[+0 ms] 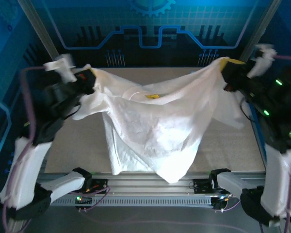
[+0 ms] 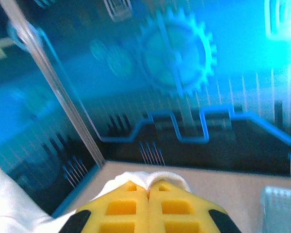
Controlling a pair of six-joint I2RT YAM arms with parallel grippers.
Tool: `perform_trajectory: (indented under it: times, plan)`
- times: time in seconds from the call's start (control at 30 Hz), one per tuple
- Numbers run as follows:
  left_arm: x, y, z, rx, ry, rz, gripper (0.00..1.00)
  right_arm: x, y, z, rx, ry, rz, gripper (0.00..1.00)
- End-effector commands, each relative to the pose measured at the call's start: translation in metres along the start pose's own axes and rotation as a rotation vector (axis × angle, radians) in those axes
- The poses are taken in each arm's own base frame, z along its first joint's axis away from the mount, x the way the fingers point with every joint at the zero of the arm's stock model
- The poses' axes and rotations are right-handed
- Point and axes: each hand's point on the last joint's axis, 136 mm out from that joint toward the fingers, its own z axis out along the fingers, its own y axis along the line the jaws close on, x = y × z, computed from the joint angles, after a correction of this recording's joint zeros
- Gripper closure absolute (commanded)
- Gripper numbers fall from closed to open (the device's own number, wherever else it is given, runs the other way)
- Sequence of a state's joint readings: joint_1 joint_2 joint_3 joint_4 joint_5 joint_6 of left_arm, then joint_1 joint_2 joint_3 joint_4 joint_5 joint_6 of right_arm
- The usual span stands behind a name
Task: Fold the inside-out t-shirt
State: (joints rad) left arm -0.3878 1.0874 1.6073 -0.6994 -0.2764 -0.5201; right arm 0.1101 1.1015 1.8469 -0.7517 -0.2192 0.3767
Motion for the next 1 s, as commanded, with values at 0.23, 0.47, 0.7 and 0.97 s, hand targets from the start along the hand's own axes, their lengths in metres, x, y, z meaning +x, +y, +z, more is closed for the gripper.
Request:
perform_trajectory:
  times: [0.23,0.47,0.7,0.97]
  plan:
    - [0.111,0.123,0.125,-0.464,0.200,0.069,1.00,0.147,-0.069,0.153,0.030,0.318,-0.039,1.00]
    - [0.140,0.157,0.181,-0.504,0.303,0.026,1.00,0.200,-0.103,0.203,0.112,0.432,-0.037,1.00]
    - [0.159,0.173,0.246,-0.509,0.437,0.019,0.88,0.231,-0.127,0.259,0.139,0.546,-0.036,1.00]
    - [0.145,0.184,0.277,-0.586,0.600,0.021,0.34,0.209,-0.168,0.285,0.317,0.593,-0.020,0.46]
